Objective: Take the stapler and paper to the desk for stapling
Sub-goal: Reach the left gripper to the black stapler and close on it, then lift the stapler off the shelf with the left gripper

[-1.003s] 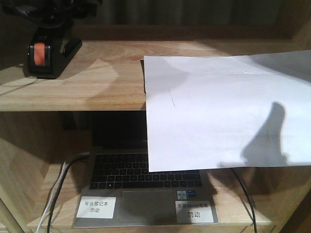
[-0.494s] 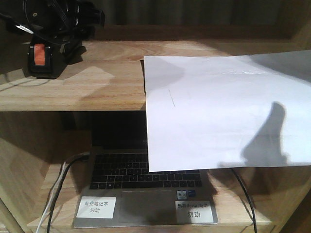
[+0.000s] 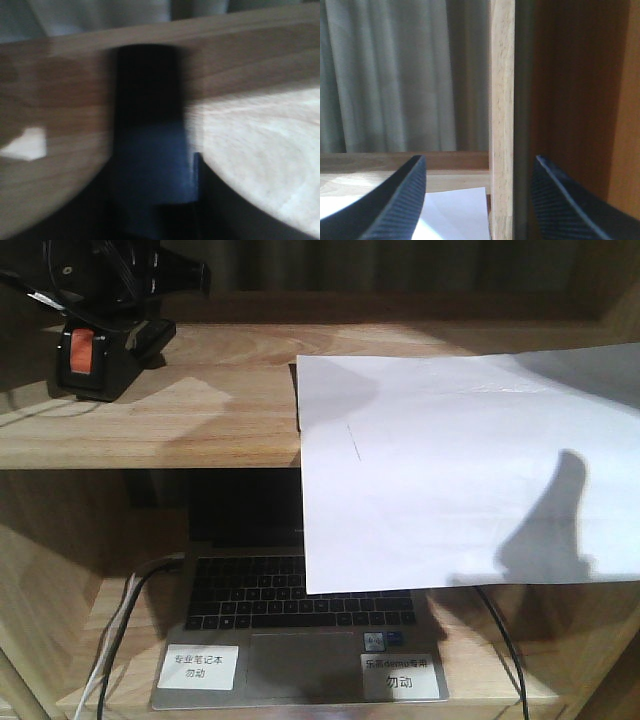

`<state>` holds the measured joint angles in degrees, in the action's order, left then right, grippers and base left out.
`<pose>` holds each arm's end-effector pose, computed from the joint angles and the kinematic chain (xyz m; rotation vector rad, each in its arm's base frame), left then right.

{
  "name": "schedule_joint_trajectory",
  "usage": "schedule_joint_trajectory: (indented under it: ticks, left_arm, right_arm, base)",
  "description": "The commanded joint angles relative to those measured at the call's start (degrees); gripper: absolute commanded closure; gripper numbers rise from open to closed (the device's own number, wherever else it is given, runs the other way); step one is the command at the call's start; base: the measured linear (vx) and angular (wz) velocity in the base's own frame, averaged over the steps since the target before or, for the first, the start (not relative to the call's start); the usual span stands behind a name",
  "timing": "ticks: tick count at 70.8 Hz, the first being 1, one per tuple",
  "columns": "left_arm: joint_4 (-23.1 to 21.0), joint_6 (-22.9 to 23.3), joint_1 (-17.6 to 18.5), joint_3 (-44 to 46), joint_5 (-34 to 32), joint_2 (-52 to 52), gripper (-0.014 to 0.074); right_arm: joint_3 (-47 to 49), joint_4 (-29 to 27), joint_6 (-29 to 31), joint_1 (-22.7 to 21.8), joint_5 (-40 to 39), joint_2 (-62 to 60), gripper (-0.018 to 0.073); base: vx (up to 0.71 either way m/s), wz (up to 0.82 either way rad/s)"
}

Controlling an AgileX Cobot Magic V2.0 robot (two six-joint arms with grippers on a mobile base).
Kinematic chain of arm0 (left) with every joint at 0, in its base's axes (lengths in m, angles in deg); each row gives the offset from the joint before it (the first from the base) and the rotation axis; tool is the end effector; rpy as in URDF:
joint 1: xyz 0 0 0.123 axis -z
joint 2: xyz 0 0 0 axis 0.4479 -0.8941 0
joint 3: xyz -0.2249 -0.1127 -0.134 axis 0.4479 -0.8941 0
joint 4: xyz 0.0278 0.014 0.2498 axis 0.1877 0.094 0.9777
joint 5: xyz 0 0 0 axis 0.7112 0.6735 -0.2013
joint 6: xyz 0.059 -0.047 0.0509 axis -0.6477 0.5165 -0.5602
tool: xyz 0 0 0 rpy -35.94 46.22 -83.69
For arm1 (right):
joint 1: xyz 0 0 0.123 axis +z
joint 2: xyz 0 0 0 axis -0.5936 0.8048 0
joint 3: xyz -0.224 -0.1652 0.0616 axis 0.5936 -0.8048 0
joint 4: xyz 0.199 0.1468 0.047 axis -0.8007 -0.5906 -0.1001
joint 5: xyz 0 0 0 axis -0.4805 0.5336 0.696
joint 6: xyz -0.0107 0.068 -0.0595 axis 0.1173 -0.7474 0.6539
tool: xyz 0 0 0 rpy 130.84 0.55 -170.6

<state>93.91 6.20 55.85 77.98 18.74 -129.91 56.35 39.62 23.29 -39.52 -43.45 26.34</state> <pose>0.3087 -0.1385 0.4726 0.1293 2.2706 -0.0092 0.0591 0.0006 0.4750 0.0468 1.4713 0.0318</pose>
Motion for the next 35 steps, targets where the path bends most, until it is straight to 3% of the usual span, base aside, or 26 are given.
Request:
schedule_joint_trajectory:
  ticks: [1,17,35]
  left_arm:
    - [0.52,0.47,-0.09,1.7,-4.35,2.6,0.0605]
    - [-0.63,-0.25,-0.09,1.7,-8.52,4.98,0.0604]
    - [-10.09,-8.62,0.08,-1.03,-12.34,10.62,0.0604]
  right_arm:
    - [1.38,-0.03,0.48,-0.24,-4.04,0.79,0.0126]
    - [1.38,-0.03,0.48,-0.24,-3.98,0.79,0.0126]
    - [1.38,-0.03,0.48,-0.24,-3.98,0.79,0.0126]
  base:
    - [0.0,0.0]
    - [0.0,0.0]
    - [0.0,0.0]
